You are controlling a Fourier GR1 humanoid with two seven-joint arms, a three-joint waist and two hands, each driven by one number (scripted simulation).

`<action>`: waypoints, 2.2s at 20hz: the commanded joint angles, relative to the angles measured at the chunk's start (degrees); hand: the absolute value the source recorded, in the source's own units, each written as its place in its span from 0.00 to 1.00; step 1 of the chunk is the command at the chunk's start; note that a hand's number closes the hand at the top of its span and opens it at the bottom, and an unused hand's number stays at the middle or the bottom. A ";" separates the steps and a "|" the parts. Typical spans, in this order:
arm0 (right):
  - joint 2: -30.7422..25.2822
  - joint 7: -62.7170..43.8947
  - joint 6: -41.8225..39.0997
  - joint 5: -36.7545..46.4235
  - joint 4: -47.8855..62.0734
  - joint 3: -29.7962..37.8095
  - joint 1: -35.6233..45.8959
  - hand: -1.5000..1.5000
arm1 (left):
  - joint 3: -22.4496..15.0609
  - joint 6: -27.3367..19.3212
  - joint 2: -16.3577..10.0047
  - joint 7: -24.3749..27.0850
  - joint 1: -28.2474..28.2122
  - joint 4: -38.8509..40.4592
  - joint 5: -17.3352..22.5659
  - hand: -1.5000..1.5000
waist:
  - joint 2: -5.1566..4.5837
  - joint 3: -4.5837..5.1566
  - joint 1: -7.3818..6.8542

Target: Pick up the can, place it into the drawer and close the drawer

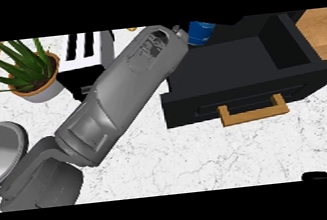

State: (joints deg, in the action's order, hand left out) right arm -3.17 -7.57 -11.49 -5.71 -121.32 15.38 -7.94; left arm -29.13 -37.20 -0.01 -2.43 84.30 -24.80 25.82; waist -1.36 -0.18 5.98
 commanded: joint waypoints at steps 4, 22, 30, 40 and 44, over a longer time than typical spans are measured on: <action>0.67 0.68 0.47 0.93 -0.39 -0.89 0.43 0.00 | -4.16 -0.36 0.01 4.99 -2.64 2.58 1.39 1.00 | -0.33 0.01 0.68; -0.14 -1.74 -0.11 0.39 -3.51 -1.83 0.72 0.00 | -7.98 -8.88 0.01 5.61 -2.78 3.70 6.79 0.00 | -0.40 0.03 2.15; -5.35 3.09 -0.30 13.70 -6.61 -3.61 2.32 0.00 | -6.22 -8.61 0.01 7.34 -3.20 2.13 11.08 0.00 | -0.45 0.12 1.00; -8.15 7.22 1.33 29.82 -6.12 -10.35 4.96 0.00 | -4.94 -9.46 0.01 10.37 -1.84 1.11 15.29 0.00 | -0.02 0.11 -1.07; -12.07 7.81 1.85 38.89 -1.05 -12.37 8.60 0.00 | -5.07 -11.53 0.01 10.29 -0.65 0.72 15.83 0.00 | 0.17 0.12 -2.66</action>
State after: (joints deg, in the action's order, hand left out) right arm -13.19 -1.51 -10.61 25.43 -125.07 5.49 -0.84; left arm -34.90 -47.81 0.00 7.55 82.40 -24.49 40.82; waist -1.35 -0.05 4.47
